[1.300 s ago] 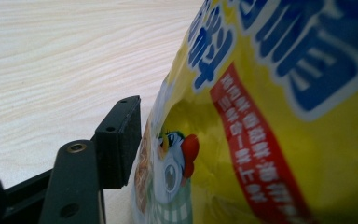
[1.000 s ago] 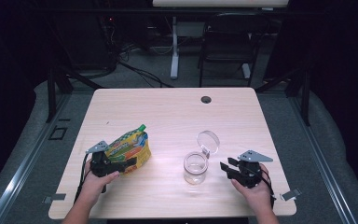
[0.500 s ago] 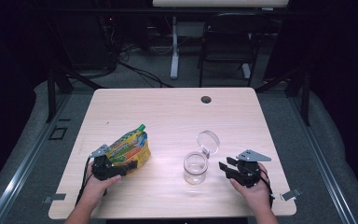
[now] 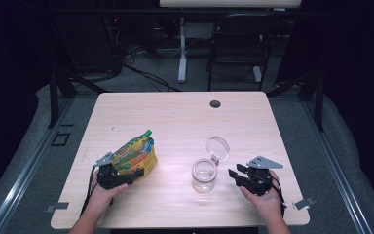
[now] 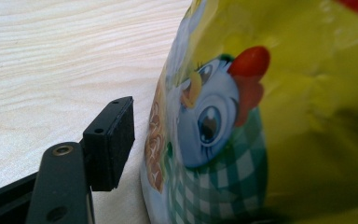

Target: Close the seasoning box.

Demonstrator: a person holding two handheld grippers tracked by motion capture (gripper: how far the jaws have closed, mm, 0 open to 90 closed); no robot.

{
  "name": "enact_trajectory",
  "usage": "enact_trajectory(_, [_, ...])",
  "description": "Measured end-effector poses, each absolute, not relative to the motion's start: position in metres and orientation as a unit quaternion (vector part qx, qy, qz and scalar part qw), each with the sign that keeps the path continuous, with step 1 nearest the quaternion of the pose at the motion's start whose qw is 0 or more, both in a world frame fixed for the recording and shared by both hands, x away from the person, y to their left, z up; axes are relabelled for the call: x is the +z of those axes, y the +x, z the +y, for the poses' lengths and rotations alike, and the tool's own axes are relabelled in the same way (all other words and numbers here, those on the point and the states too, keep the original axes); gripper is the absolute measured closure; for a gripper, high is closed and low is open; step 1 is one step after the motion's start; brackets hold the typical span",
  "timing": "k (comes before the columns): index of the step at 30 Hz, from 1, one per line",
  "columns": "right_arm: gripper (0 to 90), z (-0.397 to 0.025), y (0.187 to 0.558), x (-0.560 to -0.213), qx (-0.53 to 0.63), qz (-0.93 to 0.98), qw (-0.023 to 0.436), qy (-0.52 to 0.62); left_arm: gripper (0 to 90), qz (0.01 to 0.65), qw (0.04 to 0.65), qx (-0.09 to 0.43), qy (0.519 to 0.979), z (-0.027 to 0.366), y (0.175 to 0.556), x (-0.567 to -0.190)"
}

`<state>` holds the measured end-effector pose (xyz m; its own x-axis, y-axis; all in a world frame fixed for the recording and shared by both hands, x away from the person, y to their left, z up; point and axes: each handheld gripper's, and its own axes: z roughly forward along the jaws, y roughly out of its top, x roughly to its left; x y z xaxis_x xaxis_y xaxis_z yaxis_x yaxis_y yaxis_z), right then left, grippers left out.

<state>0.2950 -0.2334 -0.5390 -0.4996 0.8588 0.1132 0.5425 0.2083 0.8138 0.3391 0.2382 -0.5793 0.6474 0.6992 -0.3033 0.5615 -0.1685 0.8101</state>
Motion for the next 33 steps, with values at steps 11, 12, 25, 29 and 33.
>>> enact_trajectory(11, [58.1, -0.2332, 0.2945, -0.539, 0.423, 0.756, 0.186, 0.464, 31.0, 0.423, 0.49, 0.059, 0.76, 0.2361, 0.3411, -0.5858])
enact_trajectory(12, [58.1, -0.2332, 0.2946, -0.539, 0.423, 0.756, 0.187, 0.464, 30.9, 0.424, 0.49, 0.059, 0.76, 0.2361, 0.3412, -0.586])
enact_trajectory(25, [58.1, -0.2328, 0.2946, -0.5393, 0.423, 0.756, 0.186, 0.463, 37.0, 0.417, 0.495, 0.054, 0.76, 0.2346, 0.341, -0.5865])
enact_trajectory(29, [58.1, -0.2324, 0.2944, -0.5393, 0.423, 0.756, 0.186, 0.464, 37.4, 0.414, 0.498, 0.058, 0.76, 0.2343, 0.3409, -0.587])
enact_trajectory(33, [58.1, -0.233, 0.2944, -0.5392, 0.422, 0.757, 0.187, 0.463, 39.7, 0.416, 0.501, 0.065, 0.756, 0.2345, 0.3408, -0.5877])
